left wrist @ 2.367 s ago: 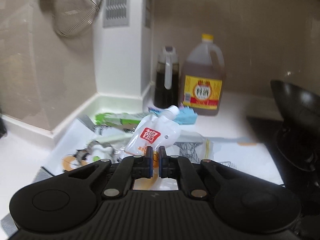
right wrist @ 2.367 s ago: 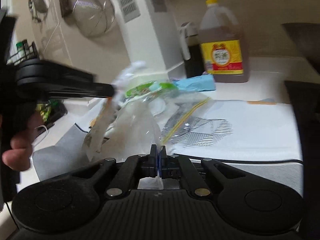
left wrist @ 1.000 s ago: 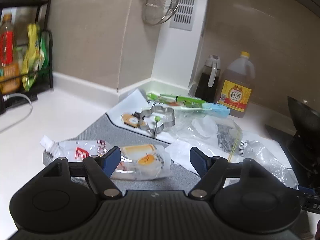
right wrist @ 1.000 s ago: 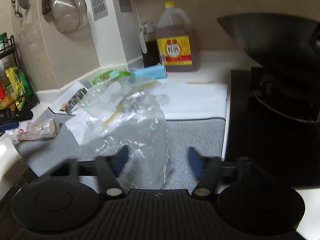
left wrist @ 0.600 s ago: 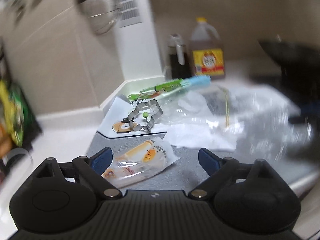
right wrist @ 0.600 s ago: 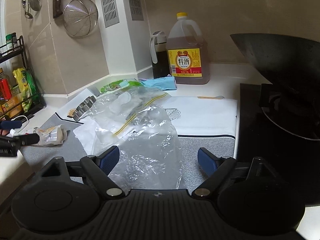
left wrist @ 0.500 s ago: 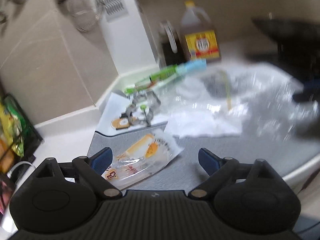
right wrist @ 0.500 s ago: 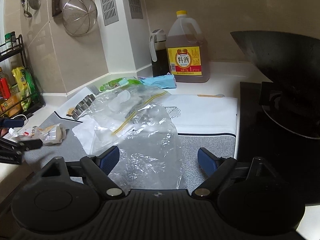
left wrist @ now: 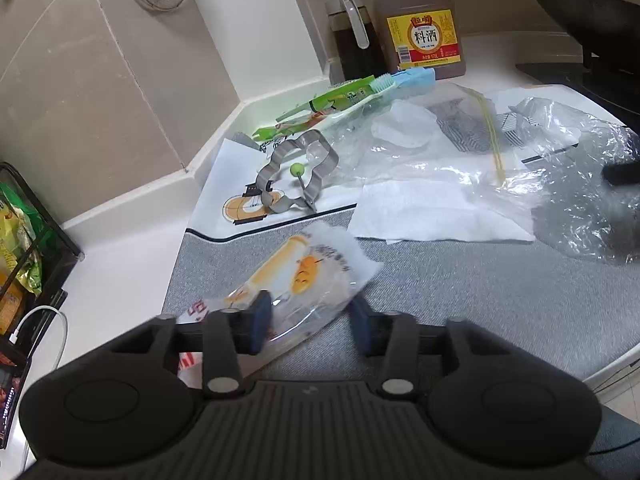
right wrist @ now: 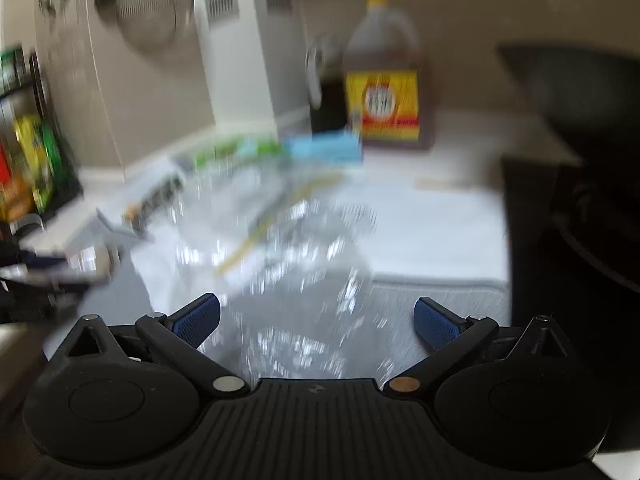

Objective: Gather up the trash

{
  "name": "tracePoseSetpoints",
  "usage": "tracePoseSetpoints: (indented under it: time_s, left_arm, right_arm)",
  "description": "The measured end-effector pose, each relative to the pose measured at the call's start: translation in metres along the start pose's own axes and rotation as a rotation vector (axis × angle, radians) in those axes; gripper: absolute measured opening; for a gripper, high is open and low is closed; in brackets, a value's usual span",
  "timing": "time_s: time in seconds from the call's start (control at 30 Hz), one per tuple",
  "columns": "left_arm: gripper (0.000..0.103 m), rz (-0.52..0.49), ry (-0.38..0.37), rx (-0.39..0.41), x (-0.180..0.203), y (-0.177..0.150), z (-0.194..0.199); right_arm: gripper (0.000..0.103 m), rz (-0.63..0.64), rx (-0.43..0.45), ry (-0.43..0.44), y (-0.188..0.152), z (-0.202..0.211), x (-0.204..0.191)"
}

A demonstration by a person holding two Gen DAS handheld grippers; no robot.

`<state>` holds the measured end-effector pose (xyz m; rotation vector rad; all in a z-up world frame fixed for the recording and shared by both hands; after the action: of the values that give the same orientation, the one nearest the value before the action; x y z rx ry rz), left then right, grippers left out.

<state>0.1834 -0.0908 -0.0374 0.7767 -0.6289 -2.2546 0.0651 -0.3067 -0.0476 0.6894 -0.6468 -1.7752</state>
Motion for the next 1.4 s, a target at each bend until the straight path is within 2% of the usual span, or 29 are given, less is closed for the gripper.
tracePoseSetpoints:
  time_s: [0.07, 0.1, 0.13, 0.17, 0.2, 0.23, 0.3, 0.47, 0.6, 0.67, 0.77, 1.03, 1.4]
  left_arm:
    - [0.034, -0.005, 0.012, 0.019, 0.004, 0.001, 0.007]
    - [0.033, 0.004, 0.011, 0.029, 0.004, 0.002, 0.010]
    - [0.032, 0.015, 0.012, 0.040, 0.004, 0.002, 0.014]
    - [0.032, 0.030, 0.015, 0.054, 0.003, 0.003, 0.019]
    - [0.031, 0.047, 0.015, 0.064, 0.001, 0.004, 0.024]
    - [0.030, 0.067, 0.009, 0.074, -0.001, 0.005, 0.029]
    - [0.028, 0.107, -0.001, 0.102, -0.005, 0.005, 0.043]
    - [0.023, 0.228, -0.024, 0.187, -0.018, -0.005, 0.089]
    - [0.021, 0.299, -0.020, 0.251, -0.022, -0.013, 0.114]
    - [0.021, 0.315, -0.001, 0.251, -0.022, -0.011, 0.116]
    - [0.021, 0.355, -0.020, 0.241, -0.025, -0.013, 0.121]
    - [0.021, 0.443, -0.044, 0.270, -0.025, -0.034, 0.162]
    - [0.021, 0.415, -0.068, 0.245, -0.002, -0.084, 0.216]
  right_arm:
    - [0.102, 0.040, -0.021, 0.014, -0.006, -0.003, -0.008]
    - [0.095, 0.080, -0.015, 0.016, -0.009, -0.002, -0.013]
    - [0.077, 0.127, -0.014, 0.010, -0.012, -0.002, -0.019]
    - [0.064, 0.170, -0.012, -0.002, -0.014, -0.001, -0.025]
    - [0.040, 0.200, -0.005, -0.019, -0.016, 0.000, -0.029]
    - [0.021, 0.210, 0.001, -0.021, -0.018, 0.002, -0.032]
    - [0.009, 0.188, 0.010, 0.024, -0.018, 0.008, -0.033]
    - [0.007, 0.181, 0.124, 0.012, -0.021, 0.037, -0.037]
    - [0.007, 0.169, 0.170, 0.016, -0.021, 0.056, -0.036]
    - [0.007, 0.163, 0.178, 0.013, -0.021, 0.061, -0.035]
    - [0.007, 0.146, 0.187, 0.014, -0.024, 0.069, -0.034]
    - [0.007, 0.147, 0.221, 0.082, -0.039, 0.109, -0.042]
    - [0.008, 0.254, 0.226, 0.248, -0.071, 0.162, -0.082]
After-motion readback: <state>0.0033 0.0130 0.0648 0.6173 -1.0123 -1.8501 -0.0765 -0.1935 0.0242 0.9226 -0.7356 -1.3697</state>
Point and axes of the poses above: each gripper's, at about its wrist camera, not at the fingertips, and z roughly against the way its jaws point, x to its right, y to its top, the point moved 2 cm from there along -z, roughly the way its jaws point, and after that the axes turned 9 degrees about -x, right-handed, at the moved point
